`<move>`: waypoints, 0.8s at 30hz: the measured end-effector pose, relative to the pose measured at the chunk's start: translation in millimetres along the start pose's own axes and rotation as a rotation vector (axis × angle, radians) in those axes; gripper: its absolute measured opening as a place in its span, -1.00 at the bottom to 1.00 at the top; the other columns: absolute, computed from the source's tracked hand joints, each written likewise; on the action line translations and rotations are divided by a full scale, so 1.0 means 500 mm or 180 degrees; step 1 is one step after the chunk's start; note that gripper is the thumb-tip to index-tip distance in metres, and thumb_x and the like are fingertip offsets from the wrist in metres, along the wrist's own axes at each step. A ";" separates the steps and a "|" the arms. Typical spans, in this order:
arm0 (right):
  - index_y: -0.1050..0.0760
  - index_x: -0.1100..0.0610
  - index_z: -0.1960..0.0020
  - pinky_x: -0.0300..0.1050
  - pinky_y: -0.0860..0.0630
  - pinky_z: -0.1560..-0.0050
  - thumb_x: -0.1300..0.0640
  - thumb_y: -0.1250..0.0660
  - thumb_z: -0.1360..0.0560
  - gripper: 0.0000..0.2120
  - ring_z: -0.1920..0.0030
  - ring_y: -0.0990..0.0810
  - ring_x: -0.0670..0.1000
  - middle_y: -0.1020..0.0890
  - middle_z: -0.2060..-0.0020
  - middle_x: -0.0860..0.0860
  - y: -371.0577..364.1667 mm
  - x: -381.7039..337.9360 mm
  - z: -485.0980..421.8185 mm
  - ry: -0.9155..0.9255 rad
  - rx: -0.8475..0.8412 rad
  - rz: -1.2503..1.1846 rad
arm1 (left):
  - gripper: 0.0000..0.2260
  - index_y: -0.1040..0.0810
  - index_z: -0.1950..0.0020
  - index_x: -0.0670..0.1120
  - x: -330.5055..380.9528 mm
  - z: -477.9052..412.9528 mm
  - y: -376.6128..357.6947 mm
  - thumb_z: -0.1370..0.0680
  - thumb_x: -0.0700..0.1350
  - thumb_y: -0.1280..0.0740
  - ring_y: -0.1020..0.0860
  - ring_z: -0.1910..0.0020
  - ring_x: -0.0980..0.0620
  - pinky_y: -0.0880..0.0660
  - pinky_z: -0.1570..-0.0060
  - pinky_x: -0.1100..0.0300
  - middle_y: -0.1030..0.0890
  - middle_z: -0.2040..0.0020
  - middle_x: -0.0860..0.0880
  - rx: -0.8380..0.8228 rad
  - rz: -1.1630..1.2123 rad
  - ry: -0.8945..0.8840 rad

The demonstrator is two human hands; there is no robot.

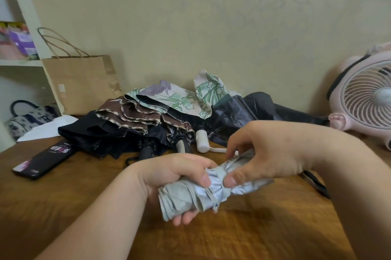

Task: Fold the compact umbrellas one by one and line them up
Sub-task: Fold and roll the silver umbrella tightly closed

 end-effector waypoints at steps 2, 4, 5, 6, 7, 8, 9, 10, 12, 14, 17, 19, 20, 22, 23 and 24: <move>-0.59 -0.17 -0.11 -0.19 -0.59 0.06 -0.48 -0.40 -0.32 -0.48 0.13 -0.63 -0.16 -0.65 0.11 -0.17 -0.010 0.010 -0.005 0.0079 -0.0141 -0.0226 | -0.63 -0.46 -0.32 -0.23 -0.001 0.008 0.016 -0.51 -0.20 -0.29 -0.64 0.41 -0.09 -0.59 0.52 0.17 -0.46 -0.01 -0.38 -0.0043 0.0250 -0.0141; -0.59 -0.16 -0.07 -0.13 -0.58 0.12 -0.47 -0.37 -0.38 -0.54 0.18 -0.62 -0.14 -0.66 0.14 -0.11 -0.016 0.013 -0.009 0.0196 -0.0163 -0.0443 | -0.56 -0.42 -0.40 -0.28 0.000 0.012 0.026 -0.53 -0.19 -0.27 -0.64 0.41 -0.07 -0.58 0.53 0.19 -0.47 -0.02 -0.35 -0.0113 0.0460 -0.0353; -0.59 -0.14 -0.06 -0.04 -0.60 0.10 -0.45 -0.38 -0.40 -0.55 0.18 -0.62 -0.10 -0.66 0.12 -0.08 -0.020 0.014 -0.013 0.0263 -0.0120 -0.0543 | -0.53 -0.38 -0.43 -0.30 0.003 0.012 0.031 -0.54 -0.17 -0.26 -0.64 0.42 -0.07 -0.58 0.53 0.20 -0.48 -0.02 -0.34 -0.0113 0.0558 -0.0461; -0.58 -0.10 -0.06 0.03 -0.60 0.08 -0.42 -0.41 -0.41 -0.55 0.16 -0.62 -0.04 -0.66 0.12 -0.05 -0.025 0.012 -0.018 0.0328 -0.0057 -0.0636 | -0.53 -0.37 -0.43 -0.31 0.006 0.010 0.037 -0.56 -0.13 -0.25 -0.63 0.42 -0.06 -0.57 0.52 0.21 -0.51 -0.01 -0.34 -0.0121 0.0690 -0.0552; -0.57 -0.07 -0.05 0.05 -0.59 0.10 -0.38 -0.45 -0.40 -0.57 0.18 -0.62 0.00 -0.65 0.14 -0.04 -0.029 0.010 -0.024 0.0399 0.0020 -0.0714 | -0.55 -0.38 -0.40 -0.32 0.009 0.008 0.040 -0.60 -0.06 -0.23 -0.64 0.41 -0.05 -0.58 0.50 0.21 -0.54 0.00 -0.34 -0.0187 0.0873 -0.0636; -0.56 -0.03 -0.01 0.01 -0.57 0.18 -0.32 -0.48 -0.41 -0.59 0.25 -0.60 -0.01 -0.64 0.21 -0.04 -0.031 0.007 -0.029 0.0459 0.0102 -0.0881 | -0.54 -0.41 -0.36 -0.31 0.016 0.007 0.041 -0.65 0.04 -0.20 -0.65 0.39 -0.06 -0.60 0.48 0.20 -0.57 0.01 -0.33 -0.0299 0.1078 -0.0761; -0.54 0.03 0.03 -0.06 -0.53 0.27 -0.27 -0.50 -0.43 -0.61 0.33 -0.55 -0.02 -0.60 0.30 -0.05 -0.032 0.006 -0.034 0.0498 0.0163 -0.1149 | -0.48 -0.45 -0.32 -0.26 0.026 0.008 0.040 -0.67 0.18 -0.15 -0.66 0.39 -0.06 -0.61 0.47 0.19 -0.60 0.04 -0.30 -0.0401 0.1295 -0.0928; -0.51 0.11 0.07 -0.11 -0.47 0.31 -0.23 -0.49 -0.46 -0.59 0.38 -0.48 -0.04 -0.54 0.37 -0.05 -0.032 0.004 -0.038 0.0524 0.0224 -0.1444 | -0.39 -0.47 -0.31 -0.22 0.035 0.010 0.044 -0.66 0.32 -0.11 -0.64 0.42 -0.06 -0.57 0.52 0.19 -0.61 0.11 -0.27 -0.0396 0.1482 -0.1096; -0.46 0.21 0.12 -0.13 -0.44 0.30 -0.22 -0.44 -0.49 -0.52 0.37 -0.45 -0.03 -0.50 0.37 -0.02 -0.033 0.004 -0.044 0.0470 0.0348 -0.2069 | -0.21 -0.52 -0.30 -0.13 0.048 0.013 0.059 -0.51 0.55 -0.11 -0.45 0.53 0.02 -0.31 0.60 0.26 -0.50 0.31 -0.13 0.0043 0.1502 -0.1394; -0.48 0.25 0.08 -0.10 -0.52 0.38 -0.21 -0.44 -0.51 -0.51 0.44 -0.51 0.06 -0.54 0.37 0.10 -0.054 0.004 -0.048 0.0191 0.0094 -0.3086 | -0.19 -0.63 -0.23 -0.04 0.055 0.010 0.070 -0.32 0.60 -0.30 -0.26 0.44 0.06 -0.13 0.46 0.21 -0.40 0.35 -0.05 0.0827 0.1183 -0.1671; -0.59 0.23 0.00 -0.14 -0.55 0.50 -0.30 -0.45 -0.44 -0.44 0.54 -0.52 0.07 -0.54 0.38 0.18 -0.108 -0.012 -0.048 -0.0228 -0.0760 -0.3968 | -0.41 -0.75 -0.06 -0.04 0.058 -0.003 0.065 -0.21 0.32 -0.63 -0.63 0.08 -0.10 -0.53 0.00 0.06 -0.70 0.01 -0.12 0.1579 0.1048 -0.2010; -0.62 0.21 -0.01 -0.16 -0.58 0.50 -0.33 -0.40 -0.46 -0.43 0.52 -0.57 0.01 -0.56 0.35 0.14 -0.139 -0.029 -0.051 -0.0253 -0.1330 -0.4209 | -0.60 -0.77 0.12 -0.10 0.052 -0.007 0.045 -0.26 0.17 -0.64 -0.68 -0.02 -0.12 -0.54 -0.24 -0.06 -0.72 0.00 -0.16 0.1781 0.1502 -0.1968; -0.61 0.22 -0.01 -0.16 -0.60 0.48 -0.31 -0.42 -0.47 -0.45 0.50 -0.59 0.00 -0.57 0.33 0.14 -0.150 -0.039 -0.054 -0.0236 -0.1487 -0.4394 | -0.70 -0.76 0.22 -0.13 0.050 -0.006 0.038 -0.31 0.10 -0.61 -0.69 0.04 -0.11 -0.57 -0.18 -0.05 -0.71 0.09 -0.16 0.1804 0.1850 -0.1976; -0.56 0.22 -0.08 -0.13 -0.61 0.46 -0.19 -0.51 -0.44 -0.51 0.46 -0.59 0.03 -0.57 0.30 0.17 -0.163 -0.048 -0.061 -0.0310 -0.1425 -0.4711 | -0.76 -0.70 0.32 -0.18 0.048 -0.002 0.038 -0.39 -0.01 -0.52 -0.68 0.13 -0.11 -0.61 -0.01 0.00 -0.67 0.21 -0.15 0.1885 0.2491 -0.1999; -0.49 0.21 -0.18 -0.12 -0.61 0.45 -0.10 -0.52 -0.44 -0.50 0.44 -0.58 0.05 -0.57 0.28 0.19 -0.165 -0.048 -0.062 -0.0303 -0.1240 -0.4638 | -0.78 -0.67 0.31 -0.19 0.045 -0.003 0.044 -0.41 -0.04 -0.50 -0.67 0.17 -0.10 -0.61 0.03 0.01 -0.65 0.24 -0.14 0.1990 0.2682 -0.2001; -0.42 0.18 -0.26 -0.10 -0.60 0.43 -0.03 -0.52 -0.47 -0.50 0.42 -0.57 0.07 -0.58 0.26 0.22 -0.164 -0.045 -0.061 -0.0280 -0.0968 -0.4334 | -0.80 -0.63 0.29 -0.18 0.041 -0.005 0.052 -0.44 -0.08 -0.49 -0.66 0.21 -0.09 -0.60 0.05 0.02 -0.62 0.27 -0.13 0.2153 0.2792 -0.1988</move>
Point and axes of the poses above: each hand's wrist, its own z-axis away from the middle knuckle, its own y-axis out of the back of the hand, x = y × z, the point moved 6 cm from there along -z, towards the middle knuckle
